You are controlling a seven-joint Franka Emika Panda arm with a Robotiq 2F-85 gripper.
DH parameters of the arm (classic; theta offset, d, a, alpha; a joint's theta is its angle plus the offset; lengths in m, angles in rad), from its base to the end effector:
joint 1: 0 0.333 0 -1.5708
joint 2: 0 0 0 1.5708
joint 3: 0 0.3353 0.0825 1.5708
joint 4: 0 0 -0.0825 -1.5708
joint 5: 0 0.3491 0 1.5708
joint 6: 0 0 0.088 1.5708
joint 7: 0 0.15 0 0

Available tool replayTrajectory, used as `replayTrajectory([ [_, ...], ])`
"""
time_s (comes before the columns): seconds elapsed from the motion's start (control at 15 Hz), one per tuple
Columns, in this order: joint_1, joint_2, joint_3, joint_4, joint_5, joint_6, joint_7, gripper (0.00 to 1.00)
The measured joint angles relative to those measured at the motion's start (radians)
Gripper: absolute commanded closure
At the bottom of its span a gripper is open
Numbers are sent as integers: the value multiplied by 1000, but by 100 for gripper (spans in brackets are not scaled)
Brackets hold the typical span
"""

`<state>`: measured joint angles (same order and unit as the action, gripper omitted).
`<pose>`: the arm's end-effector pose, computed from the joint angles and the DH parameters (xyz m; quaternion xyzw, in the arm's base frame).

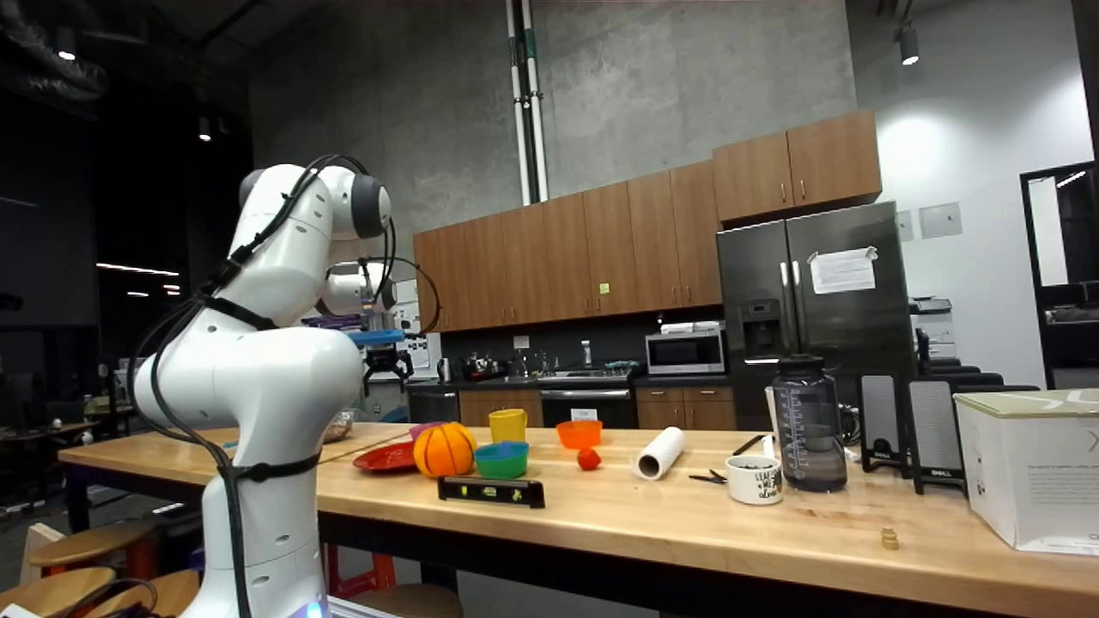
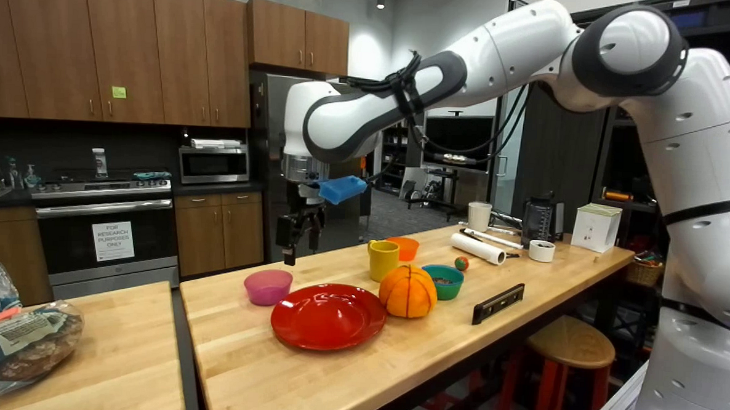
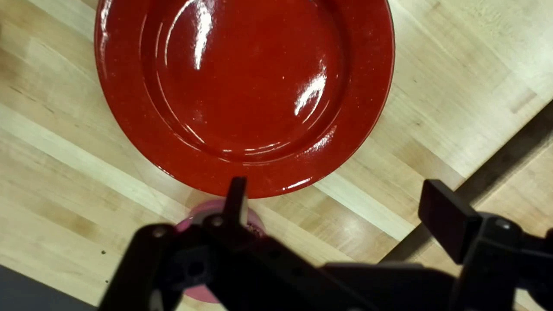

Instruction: Pour the content in the purple bowl into the blue bowl and then place the purple bowl next to the blue bowl

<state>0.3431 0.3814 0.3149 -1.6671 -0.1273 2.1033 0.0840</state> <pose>0.5289 0.3692 0.3913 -0.9533 -0.2997 -0.0345 0.0149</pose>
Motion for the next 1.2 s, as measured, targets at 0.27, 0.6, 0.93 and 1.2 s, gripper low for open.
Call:
replayTrajectory([
  [0.27, 63, 160, -32, 213, -51, -91, -28, 0],
  [0.6, 122, 332, -68, 431, -62, -127, -83, 0],
  [0.93, 136, 450, -119, 558, -99, -69, -111, 0],
  [1.2, 136, 511, -142, 620, -128, -7, -113, 0],
])
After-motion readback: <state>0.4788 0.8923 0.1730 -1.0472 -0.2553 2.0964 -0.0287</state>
